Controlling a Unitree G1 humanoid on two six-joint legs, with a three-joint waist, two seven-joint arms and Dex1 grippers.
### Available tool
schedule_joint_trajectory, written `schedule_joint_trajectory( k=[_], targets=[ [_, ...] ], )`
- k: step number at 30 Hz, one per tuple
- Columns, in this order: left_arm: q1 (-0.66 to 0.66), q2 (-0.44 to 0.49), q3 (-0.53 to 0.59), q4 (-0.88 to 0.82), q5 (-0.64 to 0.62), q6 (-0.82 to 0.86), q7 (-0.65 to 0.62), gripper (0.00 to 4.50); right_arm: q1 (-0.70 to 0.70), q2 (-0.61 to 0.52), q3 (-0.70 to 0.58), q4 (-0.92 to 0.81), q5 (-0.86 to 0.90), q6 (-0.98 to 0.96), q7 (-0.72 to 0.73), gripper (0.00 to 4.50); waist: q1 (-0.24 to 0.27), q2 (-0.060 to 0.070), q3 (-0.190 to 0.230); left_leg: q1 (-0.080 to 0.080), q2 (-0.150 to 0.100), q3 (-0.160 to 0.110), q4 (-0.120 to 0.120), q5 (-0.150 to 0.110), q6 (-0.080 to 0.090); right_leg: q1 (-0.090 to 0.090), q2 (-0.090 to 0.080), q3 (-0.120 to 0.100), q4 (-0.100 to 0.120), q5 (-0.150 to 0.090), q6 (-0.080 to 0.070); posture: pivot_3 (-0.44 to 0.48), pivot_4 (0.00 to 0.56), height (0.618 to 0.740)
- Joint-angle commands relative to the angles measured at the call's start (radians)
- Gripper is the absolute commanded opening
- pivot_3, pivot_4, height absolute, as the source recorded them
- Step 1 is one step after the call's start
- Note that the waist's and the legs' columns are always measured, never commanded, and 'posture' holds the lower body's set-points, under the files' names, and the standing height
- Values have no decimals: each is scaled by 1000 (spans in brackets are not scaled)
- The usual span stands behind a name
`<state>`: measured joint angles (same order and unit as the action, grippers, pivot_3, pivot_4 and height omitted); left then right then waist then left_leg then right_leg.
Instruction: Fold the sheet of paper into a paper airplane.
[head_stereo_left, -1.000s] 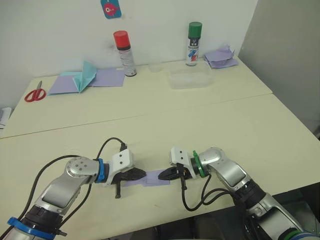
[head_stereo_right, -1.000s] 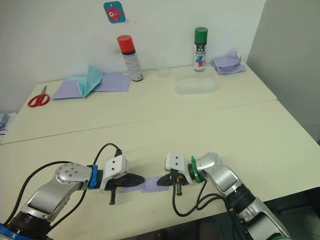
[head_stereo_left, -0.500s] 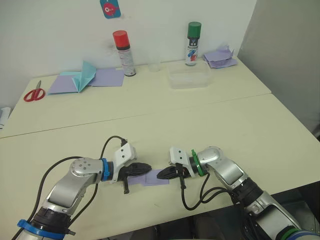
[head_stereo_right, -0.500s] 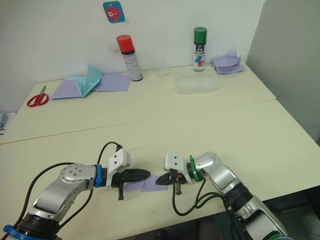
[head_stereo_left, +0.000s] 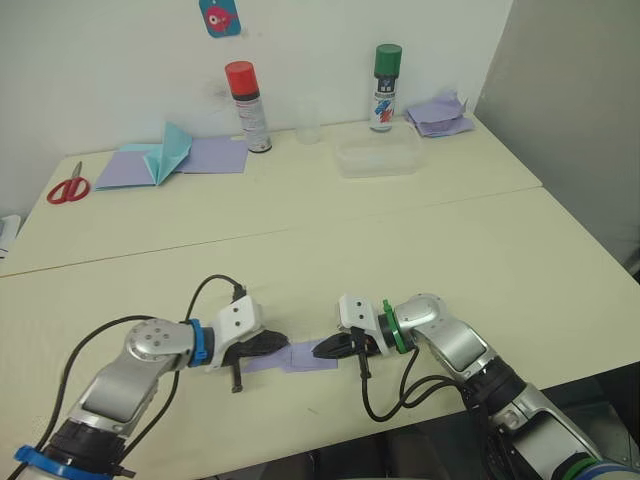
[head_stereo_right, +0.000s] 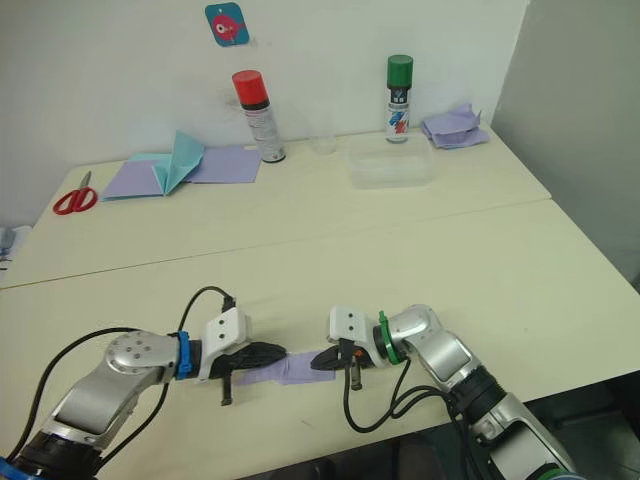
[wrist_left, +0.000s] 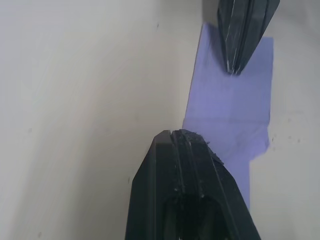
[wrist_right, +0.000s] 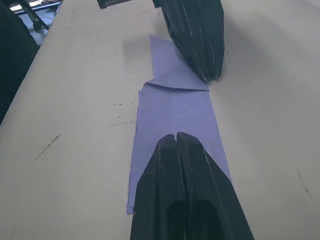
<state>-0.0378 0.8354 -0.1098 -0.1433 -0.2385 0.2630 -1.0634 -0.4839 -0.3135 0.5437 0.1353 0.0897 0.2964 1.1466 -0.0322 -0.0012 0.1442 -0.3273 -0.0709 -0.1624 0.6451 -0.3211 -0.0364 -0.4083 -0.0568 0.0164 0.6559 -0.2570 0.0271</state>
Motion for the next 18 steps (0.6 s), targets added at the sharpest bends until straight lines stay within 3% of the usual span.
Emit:
schedule_joint_trajectory(
  k=[1,10,18],
  targets=[
    [37,32,24,44,16,10,-7,0,0,-5,15,53,-50,16,-33,32,0,0,0,0,0,0,0,0,0,0,0,0,0,0,0,0,150,740],
    [22,41,150,-30,-131,77,-51,0,-22,3,14,90,-50,-3,-26,32,0,-1,0,0,3,0,0,0,0,-1,2,-1,0,0,0,0,150,740],
    [24,24,74,-111,-104,98,-50,0,-30,-2,3,87,-40,-5,-22,32,0,-1,1,0,3,0,0,0,-1,-1,2,-1,0,0,0,0,150,740]
  ],
)
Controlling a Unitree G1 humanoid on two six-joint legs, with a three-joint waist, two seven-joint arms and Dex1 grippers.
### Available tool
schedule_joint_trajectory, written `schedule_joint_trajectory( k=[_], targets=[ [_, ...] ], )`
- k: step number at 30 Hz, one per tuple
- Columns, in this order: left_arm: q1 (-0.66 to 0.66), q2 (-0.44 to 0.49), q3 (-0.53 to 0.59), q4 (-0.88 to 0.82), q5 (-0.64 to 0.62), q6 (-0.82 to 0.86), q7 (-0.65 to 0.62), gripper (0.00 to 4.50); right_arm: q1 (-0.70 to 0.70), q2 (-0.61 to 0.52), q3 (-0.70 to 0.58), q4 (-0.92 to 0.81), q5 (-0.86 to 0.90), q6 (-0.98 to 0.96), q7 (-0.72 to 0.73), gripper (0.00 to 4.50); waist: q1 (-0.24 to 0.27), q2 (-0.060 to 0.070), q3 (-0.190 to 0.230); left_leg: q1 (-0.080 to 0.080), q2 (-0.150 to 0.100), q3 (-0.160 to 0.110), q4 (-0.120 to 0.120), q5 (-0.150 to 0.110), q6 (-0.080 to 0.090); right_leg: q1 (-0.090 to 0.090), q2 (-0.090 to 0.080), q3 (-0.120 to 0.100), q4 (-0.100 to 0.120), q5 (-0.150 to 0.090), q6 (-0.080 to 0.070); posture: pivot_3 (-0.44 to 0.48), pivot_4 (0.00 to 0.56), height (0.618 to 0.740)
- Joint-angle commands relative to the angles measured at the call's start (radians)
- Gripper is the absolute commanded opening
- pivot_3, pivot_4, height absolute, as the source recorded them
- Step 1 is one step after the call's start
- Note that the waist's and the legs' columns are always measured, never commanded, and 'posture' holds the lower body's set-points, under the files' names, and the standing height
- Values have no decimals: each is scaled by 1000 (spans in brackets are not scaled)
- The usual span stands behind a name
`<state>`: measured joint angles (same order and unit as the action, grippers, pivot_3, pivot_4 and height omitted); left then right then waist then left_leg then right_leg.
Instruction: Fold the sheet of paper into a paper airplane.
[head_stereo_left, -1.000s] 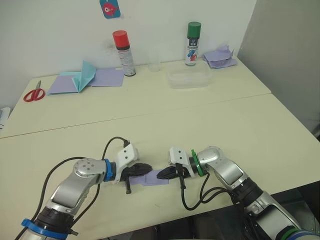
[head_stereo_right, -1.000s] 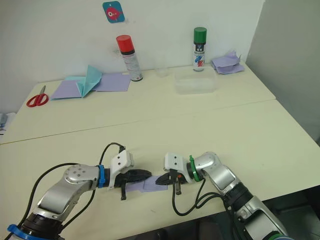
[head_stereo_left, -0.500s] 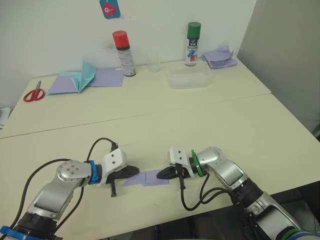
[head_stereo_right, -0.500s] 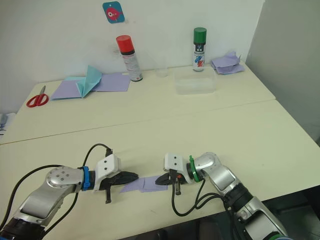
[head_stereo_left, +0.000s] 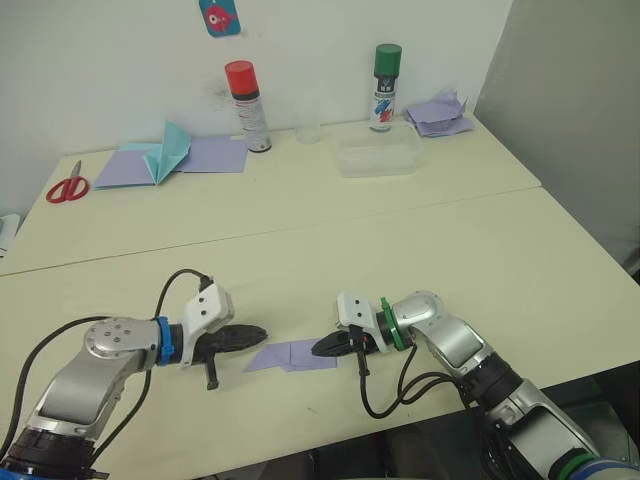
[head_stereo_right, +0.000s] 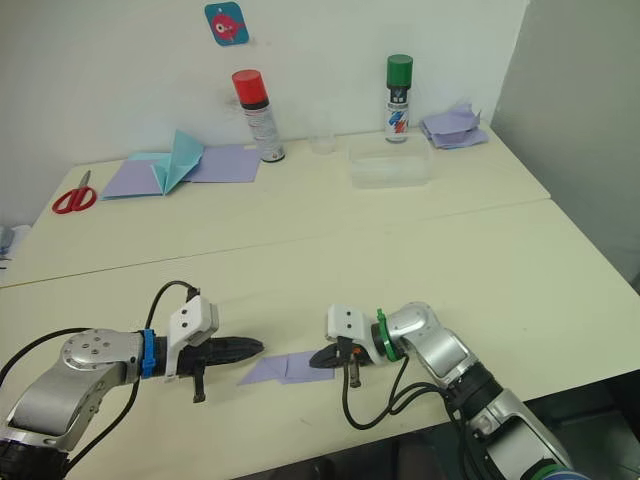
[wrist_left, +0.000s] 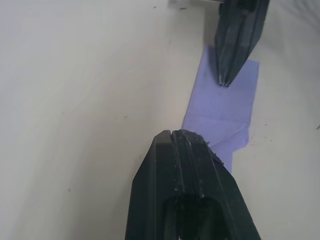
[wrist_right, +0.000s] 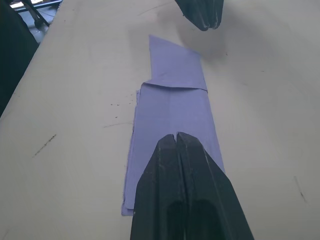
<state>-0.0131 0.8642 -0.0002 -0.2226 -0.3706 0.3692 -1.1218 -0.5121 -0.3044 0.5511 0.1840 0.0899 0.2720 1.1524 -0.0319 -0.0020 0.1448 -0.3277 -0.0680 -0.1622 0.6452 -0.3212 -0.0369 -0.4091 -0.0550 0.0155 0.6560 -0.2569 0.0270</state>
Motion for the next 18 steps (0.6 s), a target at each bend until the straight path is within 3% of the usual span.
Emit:
schedule_joint_trajectory(
  k=[1,12,15,18],
  targets=[
    [5,-7,-55,-22,50,-22,11,0,-2,-12,-10,32,-34,21,-27,32,0,0,0,0,0,0,0,0,0,0,0,0,0,0,0,0,150,740],
    [-9,-44,-148,102,150,-94,26,0,8,-56,-95,-135,73,38,29,32,11,1,1,-1,-4,0,0,0,0,1,-1,0,0,0,0,0,150,740],
    [-16,-47,-151,110,145,-98,23,0,16,-95,-121,-181,87,-27,59,616,11,2,1,-1,-6,0,0,0,0,1,-2,1,-1,0,0,0,150,740],
    [-21,-46,-142,116,131,-97,17,0,32,-124,-143,-213,92,-83,71,1677,11,1,1,-1,-6,-1,0,0,0,1,-2,0,-2,0,0,0,150,740]
  ],
)
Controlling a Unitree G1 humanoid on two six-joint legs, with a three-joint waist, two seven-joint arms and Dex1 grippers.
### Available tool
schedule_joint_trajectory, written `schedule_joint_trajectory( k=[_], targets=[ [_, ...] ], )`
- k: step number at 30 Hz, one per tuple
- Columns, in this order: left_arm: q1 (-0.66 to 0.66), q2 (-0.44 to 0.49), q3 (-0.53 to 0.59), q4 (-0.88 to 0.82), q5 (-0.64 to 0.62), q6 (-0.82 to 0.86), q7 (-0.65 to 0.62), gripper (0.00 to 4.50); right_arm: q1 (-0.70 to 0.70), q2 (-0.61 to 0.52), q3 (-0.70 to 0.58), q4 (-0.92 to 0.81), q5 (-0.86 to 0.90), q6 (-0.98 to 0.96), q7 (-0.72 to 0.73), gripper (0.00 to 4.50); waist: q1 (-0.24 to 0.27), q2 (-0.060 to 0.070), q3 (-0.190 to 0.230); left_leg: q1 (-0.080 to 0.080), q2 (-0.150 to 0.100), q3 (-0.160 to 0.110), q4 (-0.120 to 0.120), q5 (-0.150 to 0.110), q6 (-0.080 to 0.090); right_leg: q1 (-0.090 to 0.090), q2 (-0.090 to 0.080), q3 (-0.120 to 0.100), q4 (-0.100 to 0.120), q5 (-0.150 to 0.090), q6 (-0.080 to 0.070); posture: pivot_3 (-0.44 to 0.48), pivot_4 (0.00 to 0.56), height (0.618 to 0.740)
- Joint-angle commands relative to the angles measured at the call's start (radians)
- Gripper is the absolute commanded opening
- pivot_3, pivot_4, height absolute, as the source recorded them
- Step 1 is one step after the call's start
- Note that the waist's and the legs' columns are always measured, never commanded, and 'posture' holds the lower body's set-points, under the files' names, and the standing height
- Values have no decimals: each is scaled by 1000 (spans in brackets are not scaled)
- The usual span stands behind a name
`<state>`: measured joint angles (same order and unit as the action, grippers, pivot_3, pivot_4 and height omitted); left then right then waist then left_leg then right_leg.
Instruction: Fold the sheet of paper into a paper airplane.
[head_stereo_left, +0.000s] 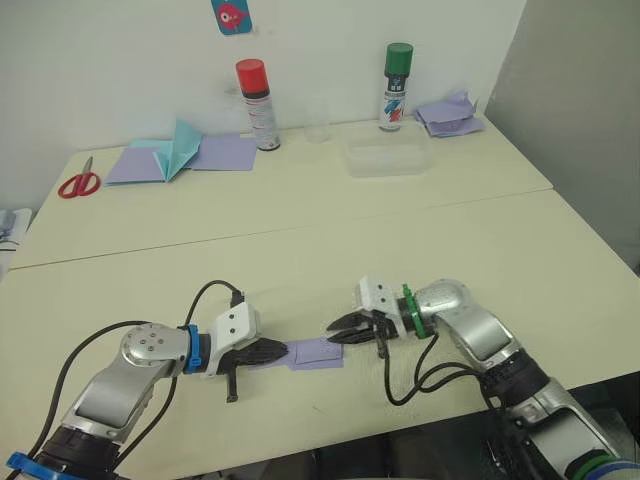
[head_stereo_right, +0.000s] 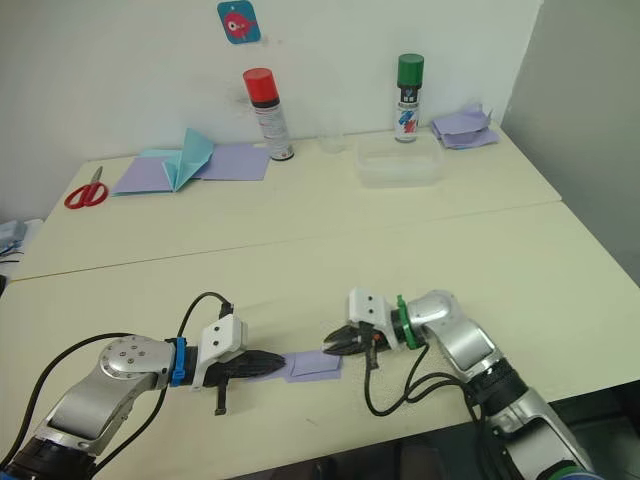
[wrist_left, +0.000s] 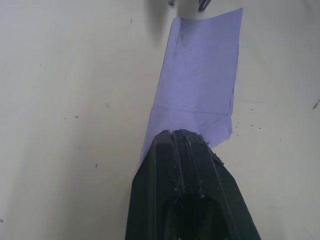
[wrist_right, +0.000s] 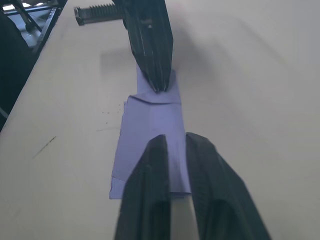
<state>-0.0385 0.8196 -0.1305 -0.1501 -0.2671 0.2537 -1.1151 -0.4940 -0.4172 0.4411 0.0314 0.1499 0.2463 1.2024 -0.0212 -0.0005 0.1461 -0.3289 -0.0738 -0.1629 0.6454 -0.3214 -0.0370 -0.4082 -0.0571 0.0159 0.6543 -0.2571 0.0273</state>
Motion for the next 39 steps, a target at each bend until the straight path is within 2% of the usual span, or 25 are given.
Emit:
schedule_joint_trajectory(
  k=[1,7,8,12,18,21,26,31,39],
  targets=[
    [3,1,-8,46,25,18,7,0,23,-21,-37,-71,29,-86,24,2004,0,0,0,0,0,0,0,0,0,0,0,0,0,0,0,0,150,740],
    [-7,8,1,59,19,15,-9,0,57,-46,21,-26,-118,-295,-32,4296,-2,0,1,0,0,0,0,0,0,0,0,0,0,0,1,0,150,740],
    [-10,7,1,59,18,16,-10,0,52,-38,29,-2,-153,-322,-62,4468,-2,0,1,0,1,0,0,0,0,0,0,0,0,-1,1,0,150,740],
    [-15,3,-1,57,19,19,-11,0,34,5,40,48,-208,-361,-128,4468,-3,0,1,0,1,0,0,1,-2,0,1,0,0,0,1,0,150,740],
    [-10,6,7,45,11,27,-15,0,31,17,55,77,-245,-419,-145,4468,-2,0,1,0,0,0,0,1,-2,0,1,0,-1,0,0,0,150,740],
    [-11,10,17,40,-1,35,-19,0,24,17,68,99,-269,-481,-149,3868,-3,0,1,0,1,0,0,1,-2,0,1,0,-1,0,0,0,150,740],
    [-18,13,24,39,-11,47,-22,0,4,7,93,157,-310,-602,-147,1985,-6,-1,2,0,1,0,0,1,-1,0,2,0,-1,0,0,0,150,740],
    [-15,11,26,35,-10,49,-20,0,-5,14,97,185,-317,-620,-149,100,-6,-1,2,0,2,1,0,1,-2,0,2,0,-1,0,0,0,150,740],
    [-12,29,95,-20,-87,105,-34,0,-10,30,68,226,-278,-586,-138,19,-8,-3,4,0,3,0,0,1,-2,0,2,0,-1,0,0,0,150,740]
  ],
)
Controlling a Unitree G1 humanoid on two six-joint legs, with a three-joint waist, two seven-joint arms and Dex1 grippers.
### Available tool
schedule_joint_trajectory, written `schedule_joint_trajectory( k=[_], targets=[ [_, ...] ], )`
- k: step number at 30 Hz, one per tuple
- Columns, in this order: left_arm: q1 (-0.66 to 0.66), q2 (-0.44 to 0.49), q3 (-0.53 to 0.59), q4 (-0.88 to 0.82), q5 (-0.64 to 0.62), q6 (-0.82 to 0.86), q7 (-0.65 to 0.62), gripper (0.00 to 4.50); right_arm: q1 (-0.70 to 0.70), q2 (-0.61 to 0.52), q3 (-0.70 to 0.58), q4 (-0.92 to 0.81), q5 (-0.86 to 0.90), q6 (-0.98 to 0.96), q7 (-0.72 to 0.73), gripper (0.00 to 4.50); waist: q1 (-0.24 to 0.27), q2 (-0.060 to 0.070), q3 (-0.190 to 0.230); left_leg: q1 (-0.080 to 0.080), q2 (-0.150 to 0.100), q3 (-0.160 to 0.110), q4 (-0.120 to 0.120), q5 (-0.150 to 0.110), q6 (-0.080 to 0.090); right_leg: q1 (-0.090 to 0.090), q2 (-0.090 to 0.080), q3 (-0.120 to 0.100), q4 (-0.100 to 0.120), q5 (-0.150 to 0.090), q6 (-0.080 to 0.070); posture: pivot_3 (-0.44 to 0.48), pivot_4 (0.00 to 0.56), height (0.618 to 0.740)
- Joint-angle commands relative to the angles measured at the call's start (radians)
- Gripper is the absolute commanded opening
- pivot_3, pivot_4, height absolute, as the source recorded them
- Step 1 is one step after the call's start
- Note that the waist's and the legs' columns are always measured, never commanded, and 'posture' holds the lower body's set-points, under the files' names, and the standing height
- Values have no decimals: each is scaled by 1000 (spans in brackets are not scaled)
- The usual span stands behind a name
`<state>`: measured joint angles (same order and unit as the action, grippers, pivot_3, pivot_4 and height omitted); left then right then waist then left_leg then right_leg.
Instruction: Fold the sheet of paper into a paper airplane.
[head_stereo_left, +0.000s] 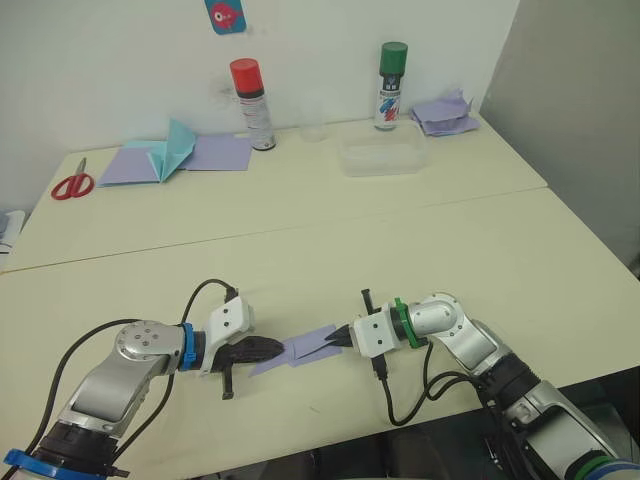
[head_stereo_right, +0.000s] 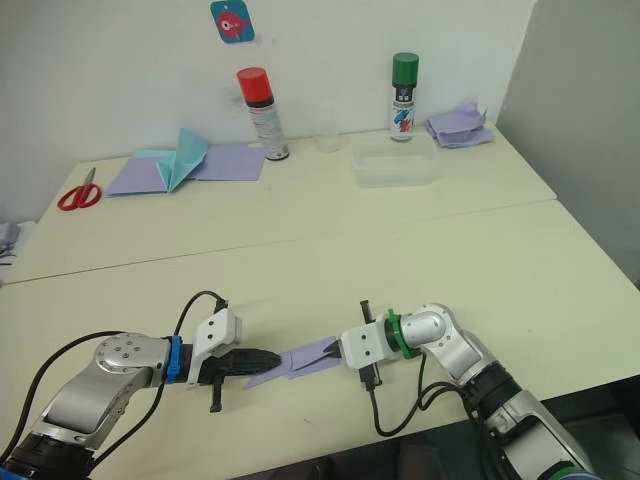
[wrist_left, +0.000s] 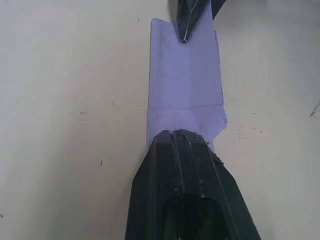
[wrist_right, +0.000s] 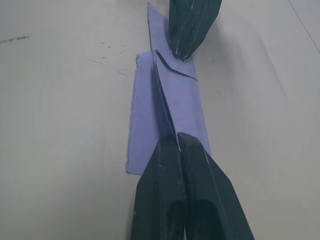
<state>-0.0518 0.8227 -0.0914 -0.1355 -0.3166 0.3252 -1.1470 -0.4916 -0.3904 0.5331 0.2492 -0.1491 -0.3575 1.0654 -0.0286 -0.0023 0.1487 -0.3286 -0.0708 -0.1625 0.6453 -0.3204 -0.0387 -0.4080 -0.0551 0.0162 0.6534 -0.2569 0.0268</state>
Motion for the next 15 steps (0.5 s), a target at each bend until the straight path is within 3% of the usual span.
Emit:
schedule_joint_trajectory(
  k=[1,5,9,13,15],
  targets=[
    [-3,38,91,-57,-69,54,-11,0,-11,3,-32,2,43,40,10,19,0,-2,2,0,0,0,0,0,0,0,0,0,0,0,0,0,150,740],
    [-20,144,242,-148,-179,131,-64,0,4,-5,-72,-86,181,233,81,19,0,-12,11,-2,3,0,0,0,0,-3,0,0,0,0,0,0,150,740],
    [-32,212,311,-186,-214,157,-82,0,14,-14,-108,-203,280,474,106,19,1,-10,13,-3,2,0,0,0,-3,-3,0,0,-2,0,-1,0,150,740],
    [-51,270,391,-253,-279,224,-88,0,-28,-68,-180,-418,499,1032,94,19,0,-11,14,-9,3,0,1,-2,-4,-7,0,0,-4,1,-1,0,150,740],
    [-39,271,401,-290,-300,249,-78,0,-52,-83,-202,-462,557,1226,53,19,0,-11,14,-16,3,0,1,-2,-5,-14,0,-1,-4,6,-9,0,150,740]
  ],
)
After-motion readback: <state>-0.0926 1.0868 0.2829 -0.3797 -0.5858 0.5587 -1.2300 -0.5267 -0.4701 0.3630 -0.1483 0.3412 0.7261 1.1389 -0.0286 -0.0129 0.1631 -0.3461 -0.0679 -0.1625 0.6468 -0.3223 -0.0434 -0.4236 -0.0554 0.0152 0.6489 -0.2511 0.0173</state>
